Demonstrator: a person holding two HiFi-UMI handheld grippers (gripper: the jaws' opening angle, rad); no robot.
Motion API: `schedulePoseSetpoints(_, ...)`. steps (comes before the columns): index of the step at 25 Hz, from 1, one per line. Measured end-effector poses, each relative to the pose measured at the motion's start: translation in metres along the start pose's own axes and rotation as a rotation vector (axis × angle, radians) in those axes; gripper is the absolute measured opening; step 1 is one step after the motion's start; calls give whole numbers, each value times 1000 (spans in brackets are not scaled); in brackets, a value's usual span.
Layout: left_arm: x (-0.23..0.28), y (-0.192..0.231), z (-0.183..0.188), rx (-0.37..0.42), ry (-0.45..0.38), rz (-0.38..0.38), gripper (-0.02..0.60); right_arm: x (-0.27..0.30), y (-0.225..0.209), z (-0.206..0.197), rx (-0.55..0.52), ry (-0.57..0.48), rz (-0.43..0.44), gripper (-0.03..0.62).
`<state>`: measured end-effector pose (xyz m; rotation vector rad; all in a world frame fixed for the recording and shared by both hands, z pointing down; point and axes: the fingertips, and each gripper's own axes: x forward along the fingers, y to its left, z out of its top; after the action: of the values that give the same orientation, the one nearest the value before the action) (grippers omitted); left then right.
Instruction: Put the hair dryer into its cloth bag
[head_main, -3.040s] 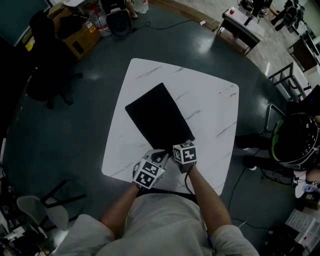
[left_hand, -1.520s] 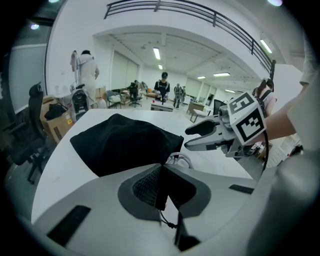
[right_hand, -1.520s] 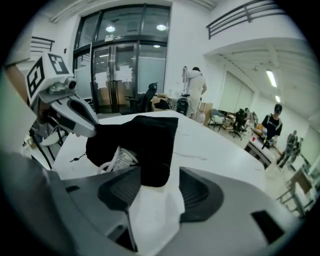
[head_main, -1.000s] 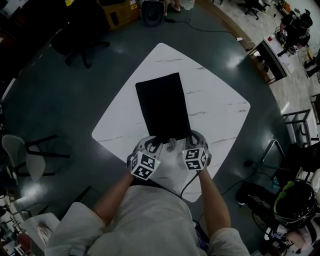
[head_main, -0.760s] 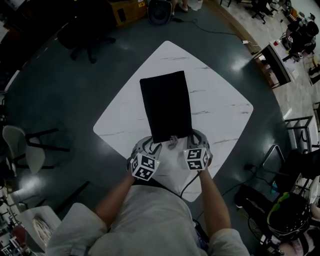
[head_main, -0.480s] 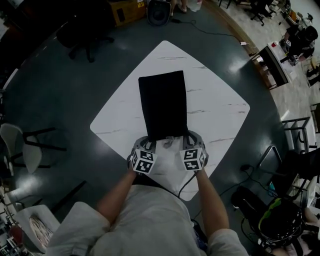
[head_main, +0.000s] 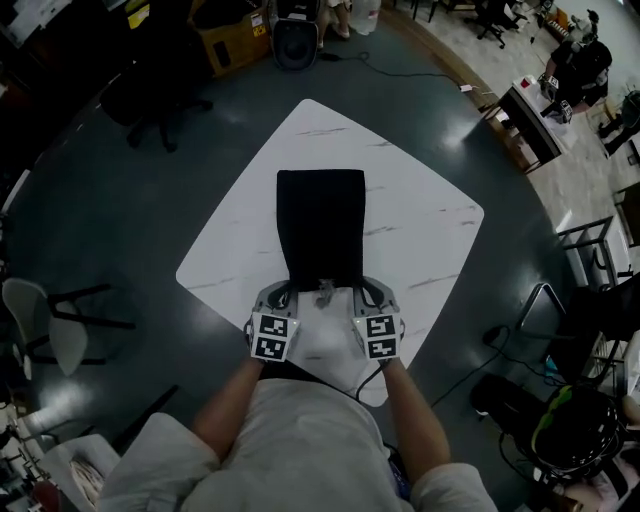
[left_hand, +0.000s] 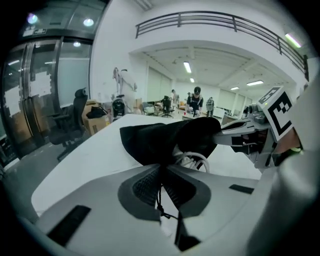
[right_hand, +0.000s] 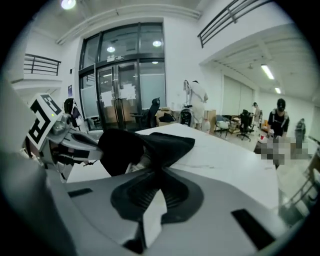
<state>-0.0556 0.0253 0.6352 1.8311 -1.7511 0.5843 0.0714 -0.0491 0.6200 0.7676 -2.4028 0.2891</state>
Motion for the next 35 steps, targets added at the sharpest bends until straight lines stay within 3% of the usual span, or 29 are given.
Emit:
schedulePoseSetpoints(7, -16, -4, 45, 53, -100, -20, 15, -18, 18, 31, -46, -62, 9, 21)
schedulePoseSetpoints(13, -41, -3, 87, 55, -196, -68, 15, -42, 13, 60, 8, -119, -21, 21)
schedulePoseSetpoints(17, -53, 7, 119, 50, -224, -95, 15, -57, 4, 88, 31, -155, -55, 21)
schedulePoseSetpoints(22, -59, 19, 151, 55, -235, -109, 15, -72, -8, 110, 132, -188, -81, 21)
schedulePoseSetpoints(35, -78, 9, 218, 86, -349, -170, 15, -107, -37, 162, 168, -281, -154, 21)
